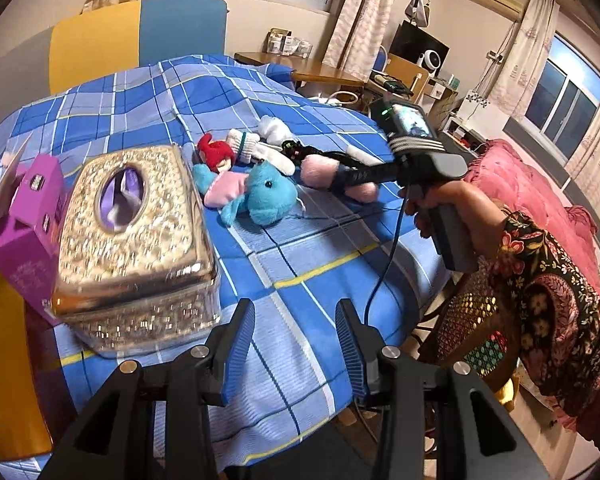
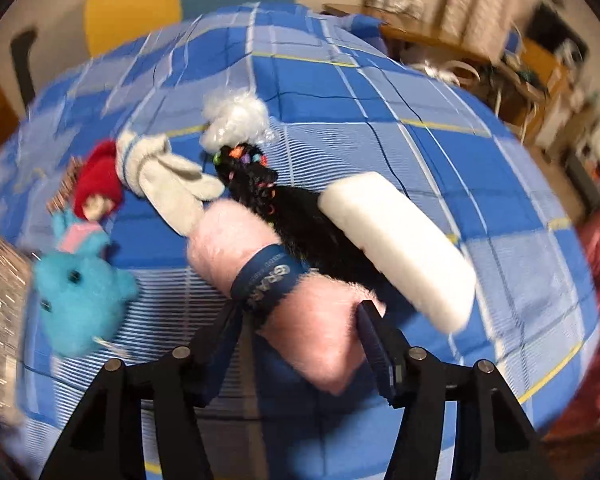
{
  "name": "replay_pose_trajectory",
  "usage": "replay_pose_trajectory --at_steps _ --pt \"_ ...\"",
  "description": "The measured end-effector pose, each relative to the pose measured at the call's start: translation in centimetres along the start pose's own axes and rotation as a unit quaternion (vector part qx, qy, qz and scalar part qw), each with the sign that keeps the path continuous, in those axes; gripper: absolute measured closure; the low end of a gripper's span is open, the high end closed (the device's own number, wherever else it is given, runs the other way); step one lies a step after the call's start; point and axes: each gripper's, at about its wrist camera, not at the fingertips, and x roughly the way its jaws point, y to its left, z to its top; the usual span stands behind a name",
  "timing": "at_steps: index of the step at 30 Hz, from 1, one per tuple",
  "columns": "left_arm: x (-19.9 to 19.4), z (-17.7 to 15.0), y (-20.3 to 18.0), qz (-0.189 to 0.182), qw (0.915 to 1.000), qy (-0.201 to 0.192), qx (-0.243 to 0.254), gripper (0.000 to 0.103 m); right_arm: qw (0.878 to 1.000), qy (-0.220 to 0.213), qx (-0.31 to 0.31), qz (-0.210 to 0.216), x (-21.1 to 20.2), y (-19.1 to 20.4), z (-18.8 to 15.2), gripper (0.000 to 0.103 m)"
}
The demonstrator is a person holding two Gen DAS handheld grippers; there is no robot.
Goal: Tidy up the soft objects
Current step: 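Move the right gripper back to the pink towel roll and grasp it, then grasp the blue plush elephant with the left gripper while the right gripper holds the pink roll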
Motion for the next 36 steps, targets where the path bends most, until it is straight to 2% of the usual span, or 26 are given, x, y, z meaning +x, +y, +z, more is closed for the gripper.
replay_pose_trajectory --at_steps 2,4,7,9,13,17,19,23,24,26,29,31,32,34,36 --pt "0.4 0.8 -0.2 -0.001 1.0000 0.000 -0.003 0.061 1.000 0.005 -0.018 -0.016 0.7 0.3 0.2 0.042" --pt "0.7 1.4 -0.6 0.000 1.0000 0.001 -0.005 0.061 0.999 0.012 -0.023 -0.024 0.9 0.4 0.0 0.046" --pt "1.8 2.7 -1.2 -0.004 1.0000 0.004 -0.005 0.061 1.000 0.012 -0.014 -0.025 0.4 0.1 -0.1 0.060" --pt "2.7 3.7 -1.6 -0.003 0.9999 0.008 -0.008 0.061 1.000 0.005 0.010 -0.001 -0.2 -0.7 0.1 0.071" --pt "5.1 5.9 -2.0 0.000 0.9996 0.019 -0.019 0.061 0.995 -0.012 0.069 0.076 -1.6 -2.3 -0.2 0.072" --pt "8.4 8.0 -2.2 0.031 0.9982 0.044 -0.024 0.061 0.985 -0.015 0.101 0.142 -2.4 -2.7 -0.7 0.072" --pt "10.0 8.8 -2.1 0.045 0.9973 0.054 -0.023 0.061 0.981 -0.004 0.105 0.162 -2.4 -2.5 -1.1 0.072" --pt "13.1 10.2 -1.6 0.077 0.9941 0.072 -0.026 0.060 0.986 0.018 0.098 0.136 -1.4 -2.5 -1.2 0.069" --pt "13.6 10.4 -1.5 0.084 0.9931 0.076 -0.029 0.060 0.988 0.016 0.087 0.124 -1.4 -2.2 -1.1 0.063" --pt "14.7 10.8 -1.0 0.086 0.9921 0.082 -0.041 0.060 0.993 0.012 0.066 0.102 -1.1 -1.6 -0.8 0.061" --pt "15.9 11.2 -0.5 0.093 0.9904 0.088 -0.052 0.060 0.997 0.010 0.033 0.072 -0.9 -0.7 -0.5 0.047" --pt "16.5 11.5 -0.4 0.104 0.9894 0.088 -0.050 0.059 0.998 0.015 0.011 0.056 -0.2 -0.1 -0.2 0.047" --pt "16.6 11.6 -0.3 0.108 0.9892 0.087 -0.049 0.055 0.999 0.021 0.003 0.048 0.2 0.2 -0.1 0.047" --pt "16.9 11.8 -0.1 0.109 0.9891 0.085 -0.049 0.048 0.999 0.029 -0.006 0.043 0.5 0.4 -0.2 0.058" --pt "17.4 12.0 0.2 0.115 0.9880 0.088 -0.052 0.048 0.999 0.025 0.003 0.045 0.2 -0.1 -0.3 0.067"
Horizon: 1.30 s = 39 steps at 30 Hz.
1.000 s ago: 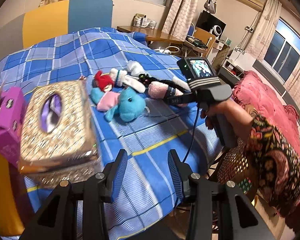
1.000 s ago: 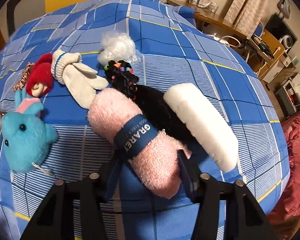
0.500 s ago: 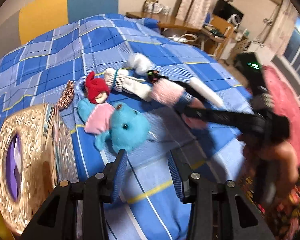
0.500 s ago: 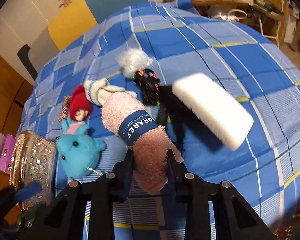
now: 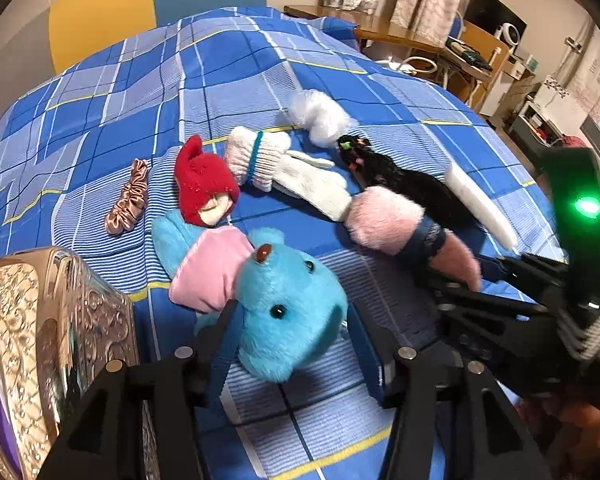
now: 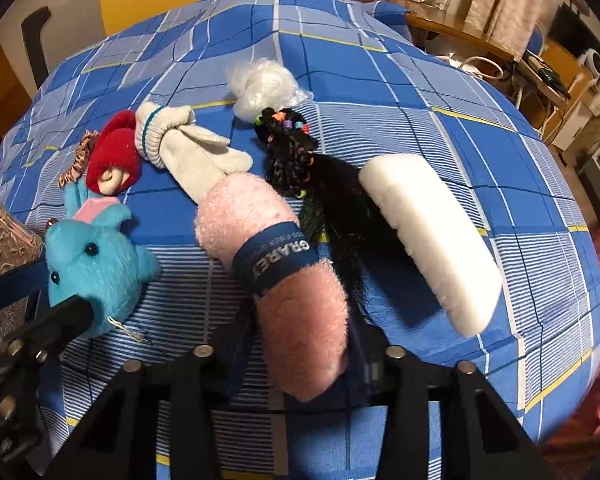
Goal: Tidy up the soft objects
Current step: 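Grasp the blue plush elephant with the left gripper while the right gripper holds the pink roll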
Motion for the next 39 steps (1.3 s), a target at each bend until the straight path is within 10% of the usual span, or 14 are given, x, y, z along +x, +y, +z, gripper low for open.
replay_pose_trajectory --at_steps 18,39 --pt "0.3 0.3 0.8 -0.037 0.9985 -0.016 -0.038 0.058 0.997 -0.020 0.062 0.030 -1.4 -1.8 -0.2 0.069" --pt "-16.8 1.3 2.2 -0.067 0.9793 -0.179 0.067 0.059 0.997 -0.035 0.070 0.026 -1.8 -2.3 -0.2 0.070"
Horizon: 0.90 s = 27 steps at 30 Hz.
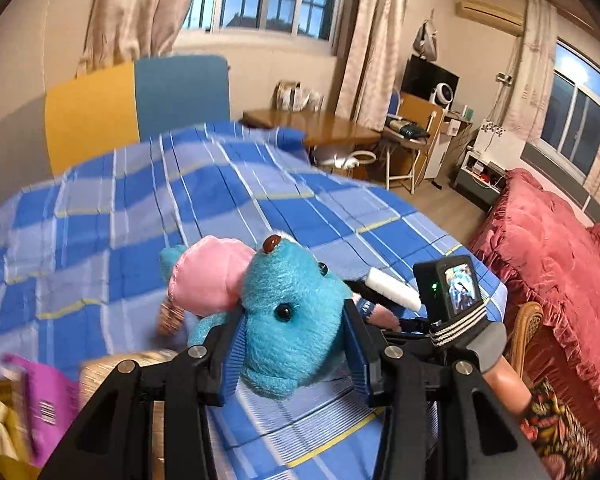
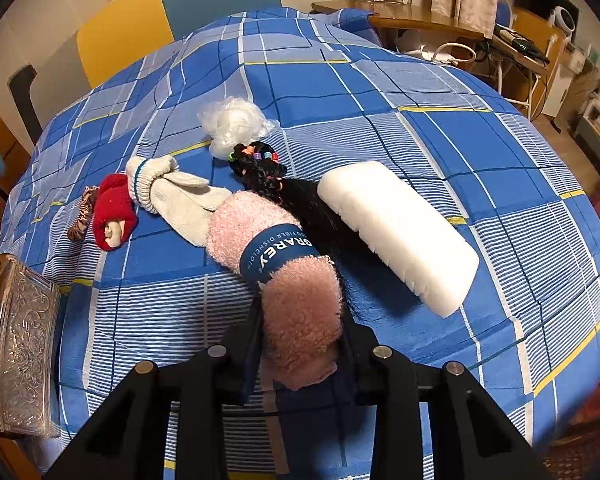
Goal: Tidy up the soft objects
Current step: 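Grasp the blue plush elephant with the left gripper while the right gripper holds the pink roll, then carry the elephant into the gold tray and open the left gripper while the right holds the pink roll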
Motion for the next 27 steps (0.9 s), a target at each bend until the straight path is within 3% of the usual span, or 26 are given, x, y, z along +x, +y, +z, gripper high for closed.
replay_pose_trajectory --at_steps 7,12,16,19,27 --pt "-8.2 1.9 5.6 0.058 0.9959 -0.049 0.049 0.059 1.000 -0.004 -0.008 -0.006 -0.1 0.2 -0.1 0.070" --pt "-12.5 0.8 12.4 0.099 0.9928 -0.050 0.044 0.058 1.000 -0.003 0.000 -0.003 0.0 0.0 -0.1 0.070" --pt "-13.3 -2.1 18.5 0.124 0.9920 -0.022 0.010 0.058 1.000 -0.009 -0.003 -0.006 -0.2 0.2 -0.1 0.070" --pt "-12.9 -5.2 22.4 0.113 0.9933 0.008 -0.025 0.058 1.000 -0.015 -0.003 -0.009 -0.5 0.3 -0.1 0.070" --pt "-9.2 -13.8 28.4 0.084 0.9913 0.080 -0.062 0.057 0.999 -0.024 -0.011 -0.023 -0.6 0.6 -0.1 0.070"
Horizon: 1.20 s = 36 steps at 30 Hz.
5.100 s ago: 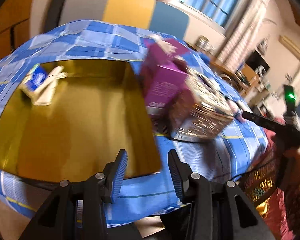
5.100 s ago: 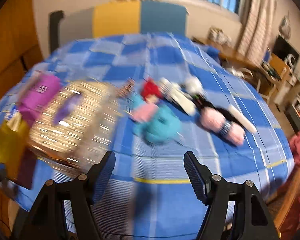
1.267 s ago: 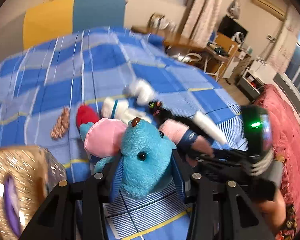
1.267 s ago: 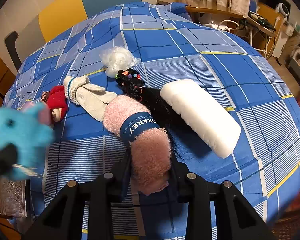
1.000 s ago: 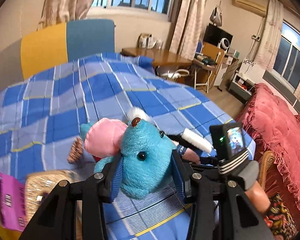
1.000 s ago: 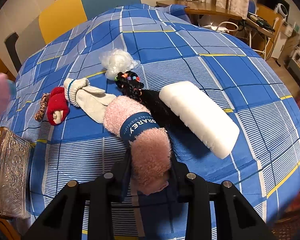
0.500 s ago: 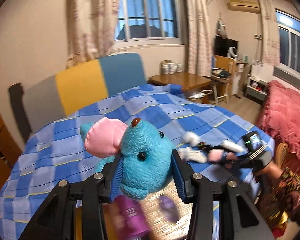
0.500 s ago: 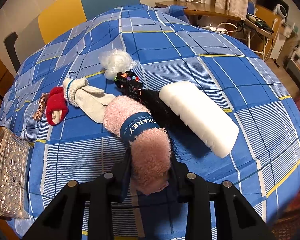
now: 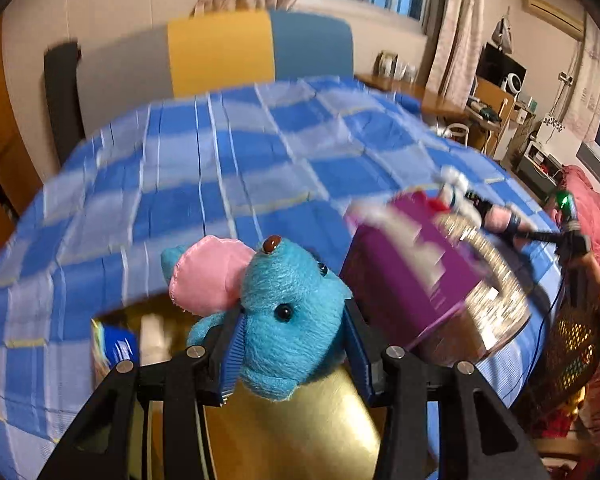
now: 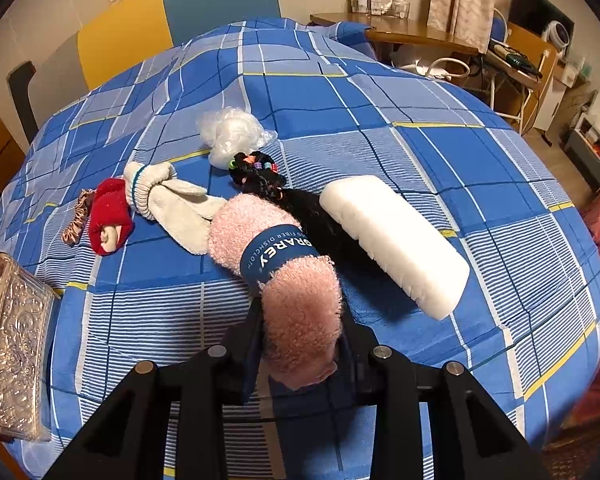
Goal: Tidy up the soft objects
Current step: 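Carry the elephant into the gold tray and open the left gripper while the right holds the pink roll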
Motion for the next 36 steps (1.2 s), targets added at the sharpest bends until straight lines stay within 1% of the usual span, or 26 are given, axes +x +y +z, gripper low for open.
replay_pose_trajectory --at_steps 3,5,7,9,11,13,15,18,20,24,28,30,32,34,36 --pt "2.2 -1.9 1.6 -0.015 0.9996 0.022 -0.011 0.057 1.000 -0.003 0.005 0.001 -0.1 -0.1 0.0 0.070" --pt "3.3 -2.7 2.4 -0.019 0.9993 0.031 -0.012 0.056 1.000 -0.004 0.008 -0.003 -0.1 -0.3 0.0 0.070" --pt "4.3 -3.3 3.2 -0.012 0.9990 0.042 -0.008 0.054 1.000 -0.006 0.012 -0.006 -0.2 -0.4 0.0 0.070" --pt "5.0 -3.6 3.8 -0.009 0.9990 0.043 -0.003 0.052 1.000 -0.008 0.015 -0.007 -0.3 -0.6 0.0 0.070" --pt "5.8 -3.9 4.2 -0.002 0.9987 0.051 0.003 0.048 1.000 -0.008 0.017 -0.009 -0.3 -0.7 0.0 0.070" --pt "6.3 -4.2 4.4 0.016 0.9980 0.060 0.006 0.045 1.000 -0.008 0.016 -0.012 -0.2 -0.7 0.0 0.070" --pt "6.4 -4.3 4.4 0.026 0.9976 0.063 0.009 0.041 1.000 -0.009 0.016 -0.014 -0.3 -0.7 0.0 0.070" --pt "5.5 -4.5 4.0 0.021 0.9988 0.043 0.006 0.040 1.000 -0.013 0.014 -0.018 -0.4 -0.6 0.0 0.070" --pt "4.7 -4.7 4.0 0.016 0.9995 0.025 -0.008 0.036 1.000 -0.020 0.012 -0.021 -0.6 -0.5 0.0 0.070" --pt "2.5 -5.6 4.1 0.005 0.9987 -0.016 -0.048 0.035 0.999 -0.050 0.007 -0.016 -1.9 0.1 -0.1 0.070" --pt "1.0 -6.7 4.5 -0.009 0.9935 -0.048 -0.103 0.035 0.998 -0.066 0.010 -0.003 -3.1 1.1 -0.4 0.070" --pt "0.8 -7.4 4.8 0.000 0.9894 -0.054 -0.135 0.035 0.998 -0.068 0.016 0.006 -3.8 1.7 -0.6 0.070" --pt "0.7 -8.2 4.5 0.000 0.9872 -0.053 -0.151 0.035 0.997 -0.071 0.014 0.013 -4.8 2.8 -0.7 0.070" --pt "0.7 -8.9 3.9 0.007 0.9868 -0.050 -0.154 0.035 0.997 -0.077 0.007 0.017 -6.0 4.1 -0.6 0.070" --pt "0.8 -9.4 3.1 0.014 0.9880 -0.046 -0.147 0.035 0.996 -0.087 0.001 0.022 -7.3 5.4 -0.3 0.070"
